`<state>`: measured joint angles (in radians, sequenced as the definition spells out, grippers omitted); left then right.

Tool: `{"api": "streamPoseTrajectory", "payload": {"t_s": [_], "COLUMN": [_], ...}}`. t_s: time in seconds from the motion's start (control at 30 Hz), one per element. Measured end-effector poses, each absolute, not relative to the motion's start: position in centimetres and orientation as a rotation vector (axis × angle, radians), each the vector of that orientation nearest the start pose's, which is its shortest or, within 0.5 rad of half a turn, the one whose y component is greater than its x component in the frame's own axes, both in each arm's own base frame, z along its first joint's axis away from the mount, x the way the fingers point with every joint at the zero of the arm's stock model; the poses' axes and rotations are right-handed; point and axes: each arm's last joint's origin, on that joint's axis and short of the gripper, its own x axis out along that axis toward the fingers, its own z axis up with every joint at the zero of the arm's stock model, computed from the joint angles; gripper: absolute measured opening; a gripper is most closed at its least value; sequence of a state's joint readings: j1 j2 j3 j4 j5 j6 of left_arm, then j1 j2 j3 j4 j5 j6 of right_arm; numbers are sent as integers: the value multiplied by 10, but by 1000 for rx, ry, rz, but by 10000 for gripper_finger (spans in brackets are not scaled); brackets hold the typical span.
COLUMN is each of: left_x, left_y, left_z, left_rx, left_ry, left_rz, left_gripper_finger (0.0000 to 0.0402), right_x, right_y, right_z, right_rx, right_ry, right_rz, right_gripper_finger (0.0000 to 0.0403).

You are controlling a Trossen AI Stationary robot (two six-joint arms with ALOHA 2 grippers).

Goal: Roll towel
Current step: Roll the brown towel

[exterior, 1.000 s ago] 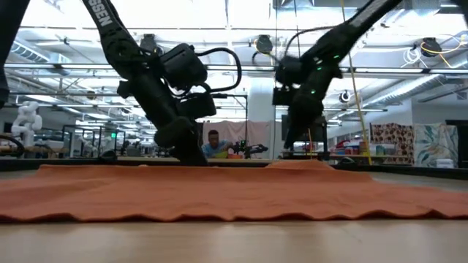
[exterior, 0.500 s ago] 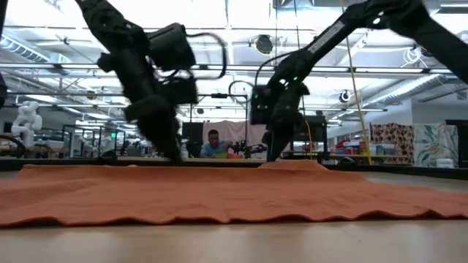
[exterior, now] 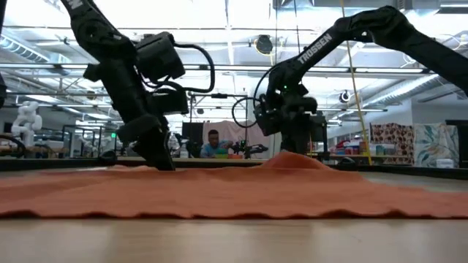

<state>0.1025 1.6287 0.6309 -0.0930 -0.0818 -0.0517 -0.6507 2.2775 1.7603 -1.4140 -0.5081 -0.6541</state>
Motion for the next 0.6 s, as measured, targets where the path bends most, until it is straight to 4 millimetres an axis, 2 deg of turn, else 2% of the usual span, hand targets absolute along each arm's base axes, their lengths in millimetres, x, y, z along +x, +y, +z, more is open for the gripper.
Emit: {"api": "streamPoseTrajectory", "payload": {"t_s": [0.2, 0.33, 0.47, 0.6], "left_x": [258, 259, 259, 259], "left_y": [37, 37, 37, 37], "left_z": [104, 104, 104, 104], "left_rx": [-47, -11, -9, -9], "left_ry": [1063, 1052, 1051, 1051], "left_rz": [210, 195, 194, 194], "left_gripper_finger": [154, 154, 154, 154], "right_x": [332, 337, 336, 337], "right_y": [-226, -230, -238, -246], "right_z": [149, 146, 144, 142], "right_rx": [568, 549, 444, 387], "right_ry": [1492, 1454, 1506, 1452], "right_rz": [411, 358, 274, 264], "right_gripper_finger": [126, 113, 130, 170]}}
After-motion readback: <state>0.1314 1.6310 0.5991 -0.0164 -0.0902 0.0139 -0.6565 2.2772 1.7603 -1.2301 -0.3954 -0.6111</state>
